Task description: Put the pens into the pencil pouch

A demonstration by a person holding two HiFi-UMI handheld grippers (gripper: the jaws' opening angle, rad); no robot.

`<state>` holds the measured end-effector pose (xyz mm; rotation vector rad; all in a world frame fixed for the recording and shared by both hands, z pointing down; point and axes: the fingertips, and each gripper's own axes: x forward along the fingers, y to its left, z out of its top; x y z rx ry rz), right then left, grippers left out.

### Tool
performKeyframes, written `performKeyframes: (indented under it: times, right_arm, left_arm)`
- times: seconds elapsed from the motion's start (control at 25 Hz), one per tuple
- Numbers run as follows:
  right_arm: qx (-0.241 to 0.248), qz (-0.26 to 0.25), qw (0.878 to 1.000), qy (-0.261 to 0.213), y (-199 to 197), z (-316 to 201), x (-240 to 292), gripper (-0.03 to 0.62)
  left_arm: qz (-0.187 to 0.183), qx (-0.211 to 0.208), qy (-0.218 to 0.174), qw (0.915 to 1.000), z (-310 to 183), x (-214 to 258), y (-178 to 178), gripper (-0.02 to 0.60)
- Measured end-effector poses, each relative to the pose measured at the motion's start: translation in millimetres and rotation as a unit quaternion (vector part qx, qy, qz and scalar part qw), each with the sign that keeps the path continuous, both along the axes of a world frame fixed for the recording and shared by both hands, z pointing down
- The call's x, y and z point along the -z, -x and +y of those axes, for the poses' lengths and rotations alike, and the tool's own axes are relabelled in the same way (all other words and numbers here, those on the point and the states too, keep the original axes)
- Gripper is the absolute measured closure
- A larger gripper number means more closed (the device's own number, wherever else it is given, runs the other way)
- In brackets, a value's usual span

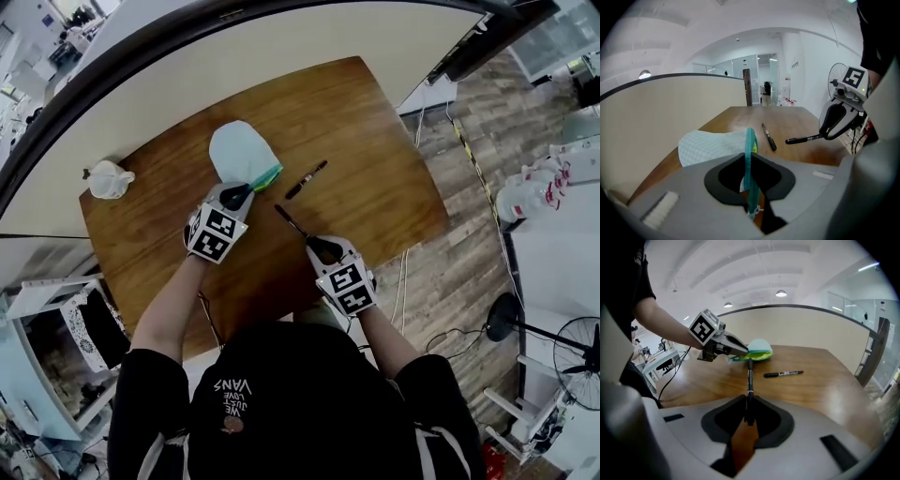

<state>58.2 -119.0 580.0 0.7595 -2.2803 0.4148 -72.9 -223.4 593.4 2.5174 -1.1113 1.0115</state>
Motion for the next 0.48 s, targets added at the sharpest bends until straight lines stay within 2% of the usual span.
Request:
performKeyframes:
  times: [0.24, 0.48]
  right_arm:
    - [-0.028, -0.008, 1.0, 0.003, 15.9, 22.3, 5.1, 0.523]
    - [-0.052, -0.006, 0.999, 0.015, 28.4, 48.1, 4.8, 0.523]
  left_arm:
    - [0.017, -0.035, -0.012, 0.9992, 37.3, 18.8, -10.2, 0.535]
    - [0.032, -0.057, -0.002, 0.9979, 79.2, 19.5, -10.0, 0.537]
